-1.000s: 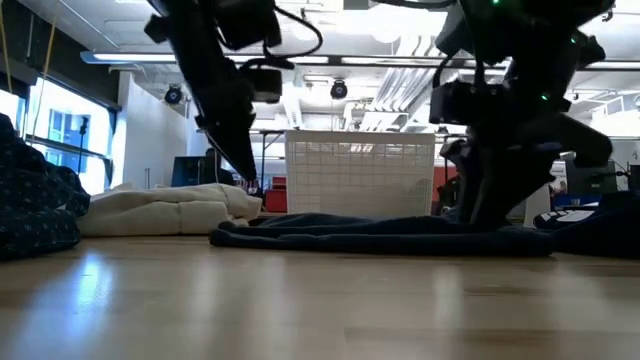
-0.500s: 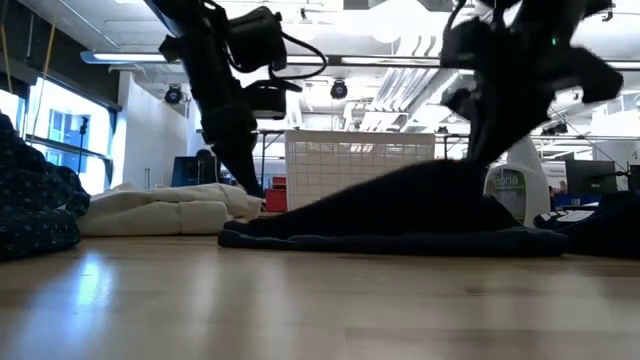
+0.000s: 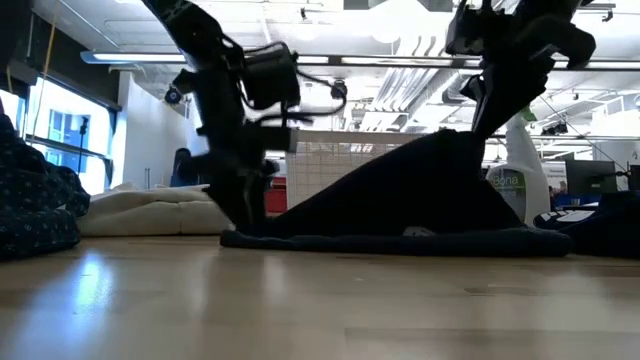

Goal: Fold Laundry from Bin
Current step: Fold the black short

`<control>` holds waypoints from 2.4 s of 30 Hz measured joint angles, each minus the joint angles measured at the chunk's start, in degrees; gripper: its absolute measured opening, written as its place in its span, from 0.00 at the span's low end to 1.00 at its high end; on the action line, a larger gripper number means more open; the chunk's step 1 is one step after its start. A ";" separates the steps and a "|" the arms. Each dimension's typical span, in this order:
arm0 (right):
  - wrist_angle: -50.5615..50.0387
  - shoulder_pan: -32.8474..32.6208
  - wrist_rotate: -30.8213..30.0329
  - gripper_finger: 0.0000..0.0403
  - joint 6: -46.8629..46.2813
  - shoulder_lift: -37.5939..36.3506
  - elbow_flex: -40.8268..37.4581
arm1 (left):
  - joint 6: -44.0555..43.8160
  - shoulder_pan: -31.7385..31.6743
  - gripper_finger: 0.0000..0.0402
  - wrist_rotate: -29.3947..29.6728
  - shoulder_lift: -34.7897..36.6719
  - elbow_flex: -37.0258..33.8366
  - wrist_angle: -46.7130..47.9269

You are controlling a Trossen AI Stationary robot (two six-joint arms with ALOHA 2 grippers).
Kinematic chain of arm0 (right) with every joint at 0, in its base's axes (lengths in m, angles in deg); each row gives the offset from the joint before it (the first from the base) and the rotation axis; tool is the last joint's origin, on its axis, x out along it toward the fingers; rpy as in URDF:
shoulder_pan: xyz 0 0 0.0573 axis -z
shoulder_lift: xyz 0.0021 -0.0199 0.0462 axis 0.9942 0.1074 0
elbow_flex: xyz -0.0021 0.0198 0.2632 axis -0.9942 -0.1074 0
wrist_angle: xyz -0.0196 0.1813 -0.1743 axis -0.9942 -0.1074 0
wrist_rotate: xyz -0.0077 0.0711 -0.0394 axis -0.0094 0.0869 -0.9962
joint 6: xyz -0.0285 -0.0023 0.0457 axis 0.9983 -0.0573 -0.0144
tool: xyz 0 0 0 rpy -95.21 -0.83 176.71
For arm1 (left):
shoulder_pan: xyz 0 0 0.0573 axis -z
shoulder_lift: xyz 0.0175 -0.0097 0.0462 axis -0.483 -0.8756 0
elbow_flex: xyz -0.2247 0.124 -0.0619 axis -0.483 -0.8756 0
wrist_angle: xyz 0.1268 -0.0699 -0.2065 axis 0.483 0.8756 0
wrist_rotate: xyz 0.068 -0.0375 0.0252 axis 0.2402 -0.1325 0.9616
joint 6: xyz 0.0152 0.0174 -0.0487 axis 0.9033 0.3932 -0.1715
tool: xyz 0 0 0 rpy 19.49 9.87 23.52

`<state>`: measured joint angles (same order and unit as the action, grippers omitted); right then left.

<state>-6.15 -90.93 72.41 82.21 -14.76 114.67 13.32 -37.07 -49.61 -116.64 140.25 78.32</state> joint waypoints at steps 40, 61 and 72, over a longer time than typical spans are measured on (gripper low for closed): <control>2.20 20.45 -11.11 0.00 30.32 -2.03 5.12 | -13.86 -12.55 0.00 -11.44 20.44 1.88 4.20; -14.50 25.10 7.39 0.02 45.93 -1.54 5.11 | -29.20 -1.19 0.08 -23.87 7.99 -8.28 -27.25; -16.33 25.03 8.02 0.26 45.41 8.23 5.10 | -26.59 -3.09 0.31 -26.63 8.33 0.22 0.52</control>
<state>-22.48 -65.90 80.43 127.63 -6.54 119.77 -13.27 -40.16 -76.24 -108.31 140.47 78.84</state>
